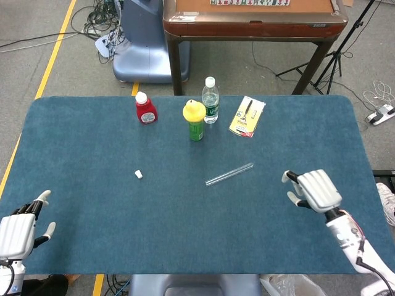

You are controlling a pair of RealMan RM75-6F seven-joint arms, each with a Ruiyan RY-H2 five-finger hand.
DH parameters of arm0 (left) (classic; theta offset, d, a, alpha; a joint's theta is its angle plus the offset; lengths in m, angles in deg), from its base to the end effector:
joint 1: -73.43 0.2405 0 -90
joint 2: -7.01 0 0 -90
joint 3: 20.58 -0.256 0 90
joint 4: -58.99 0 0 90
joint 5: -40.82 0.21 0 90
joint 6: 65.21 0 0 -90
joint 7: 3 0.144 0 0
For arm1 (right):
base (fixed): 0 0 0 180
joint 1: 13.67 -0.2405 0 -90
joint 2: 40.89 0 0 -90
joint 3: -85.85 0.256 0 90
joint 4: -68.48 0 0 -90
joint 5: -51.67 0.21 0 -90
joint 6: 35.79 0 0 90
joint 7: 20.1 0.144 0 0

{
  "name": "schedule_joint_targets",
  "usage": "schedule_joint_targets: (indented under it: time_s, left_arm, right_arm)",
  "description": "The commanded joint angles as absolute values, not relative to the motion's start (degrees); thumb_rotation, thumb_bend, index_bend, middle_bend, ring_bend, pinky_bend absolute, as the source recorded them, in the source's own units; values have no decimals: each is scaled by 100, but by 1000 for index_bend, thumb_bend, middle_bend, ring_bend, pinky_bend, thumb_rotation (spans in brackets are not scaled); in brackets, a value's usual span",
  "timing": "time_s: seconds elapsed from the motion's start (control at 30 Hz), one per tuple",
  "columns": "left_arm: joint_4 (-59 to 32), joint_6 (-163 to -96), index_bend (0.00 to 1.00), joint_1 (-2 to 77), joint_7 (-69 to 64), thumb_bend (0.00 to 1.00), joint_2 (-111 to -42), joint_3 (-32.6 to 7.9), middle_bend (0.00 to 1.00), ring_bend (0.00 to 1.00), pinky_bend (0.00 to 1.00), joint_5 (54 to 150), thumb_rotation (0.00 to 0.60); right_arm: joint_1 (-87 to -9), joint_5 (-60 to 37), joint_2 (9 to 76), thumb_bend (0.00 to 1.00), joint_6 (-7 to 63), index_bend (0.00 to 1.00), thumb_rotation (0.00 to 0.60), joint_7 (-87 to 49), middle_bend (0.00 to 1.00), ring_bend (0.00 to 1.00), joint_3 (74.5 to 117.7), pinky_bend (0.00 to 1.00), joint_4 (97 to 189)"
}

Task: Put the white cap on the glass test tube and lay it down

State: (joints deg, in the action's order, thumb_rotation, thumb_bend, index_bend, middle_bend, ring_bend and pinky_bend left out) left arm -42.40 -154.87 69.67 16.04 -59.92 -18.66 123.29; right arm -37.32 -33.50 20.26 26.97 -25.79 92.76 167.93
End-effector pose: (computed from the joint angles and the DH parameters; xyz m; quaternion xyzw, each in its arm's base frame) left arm -0.2843 0.1687 0.1427 -0.5887 -0.3575 -0.3440 0.6382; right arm -0.2270 -0.2736 0.1225 0.7304 -0.3489 0.3687 0.4569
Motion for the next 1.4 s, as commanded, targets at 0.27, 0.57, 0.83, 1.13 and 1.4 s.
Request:
schedule_joint_targets:
  time_s: [0.27,0.57,0.83,1.13,1.4]
  left_arm:
    - [-4270,-15556,169,7064,1520,269,-5913,-1819,350,363,450,12261,600]
    - [-4256,-15519,168,7097,1466,269,-5904,-1805,350,363,450,12228,600]
    - [-4191,-15446,168,7103,1442,269,-5955,-1793,350,363,449,12166,600]
    - [-4028,-15461,172,7133,1301,269,-6020,-1769,348,362,450,12169,600]
    - [-3963,-15438,175,7161,1232,269,-6037,-1765,332,358,449,12139,600]
  right_arm:
    - [-5054,-2569,3150,306,1390,415,600,-3190,1000,1000,9786,1000,16095]
    - [-5654,-2071,3995,269,924,413,600,-3456,1000,1000,9822,1000,15354]
    - [-5982,-1723,4555,272,685,413,600,-3529,1000,1000,9798,1000,14669]
    - [-6249,-1417,5061,322,417,413,600,-3560,1000,1000,9709,1000,13967]
    - [-6370,-1294,5295,323,297,413,600,-3578,1000,1000,9616,1000,13610]
